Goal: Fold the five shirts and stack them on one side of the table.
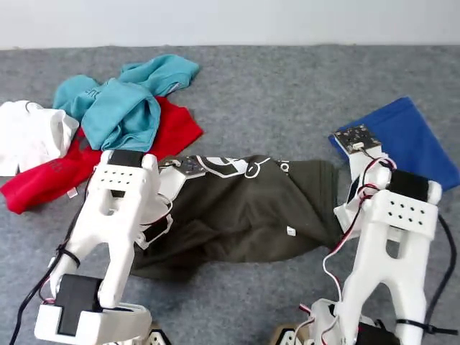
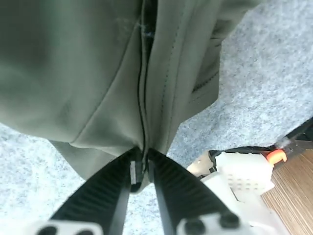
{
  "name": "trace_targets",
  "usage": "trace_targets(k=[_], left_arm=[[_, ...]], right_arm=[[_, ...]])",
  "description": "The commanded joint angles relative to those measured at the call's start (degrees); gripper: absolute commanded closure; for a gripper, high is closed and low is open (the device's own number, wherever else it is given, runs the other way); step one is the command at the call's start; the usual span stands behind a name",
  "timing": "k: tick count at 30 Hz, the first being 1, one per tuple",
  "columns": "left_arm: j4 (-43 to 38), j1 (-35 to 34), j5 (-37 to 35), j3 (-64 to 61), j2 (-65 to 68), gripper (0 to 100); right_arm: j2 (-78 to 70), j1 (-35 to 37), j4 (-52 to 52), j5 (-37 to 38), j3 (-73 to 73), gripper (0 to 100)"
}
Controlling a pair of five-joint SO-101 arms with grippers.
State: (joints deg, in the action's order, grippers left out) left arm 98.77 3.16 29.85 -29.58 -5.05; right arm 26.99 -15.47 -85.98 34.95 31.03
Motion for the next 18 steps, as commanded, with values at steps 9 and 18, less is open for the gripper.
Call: trace_targets(k=[9, 18], left_arm=[[-0.88, -0.35, -2.46, -0.13, -1.85, 98], [-0.79, -0.35, -2.99, -0.13, -1.85, 98]], right_arm=[[1.45, 10.15, 9.45, -1.76, 7.74, 83.8], [1.71, 11.03, 16.04, -2.02, 15.47, 83.8]])
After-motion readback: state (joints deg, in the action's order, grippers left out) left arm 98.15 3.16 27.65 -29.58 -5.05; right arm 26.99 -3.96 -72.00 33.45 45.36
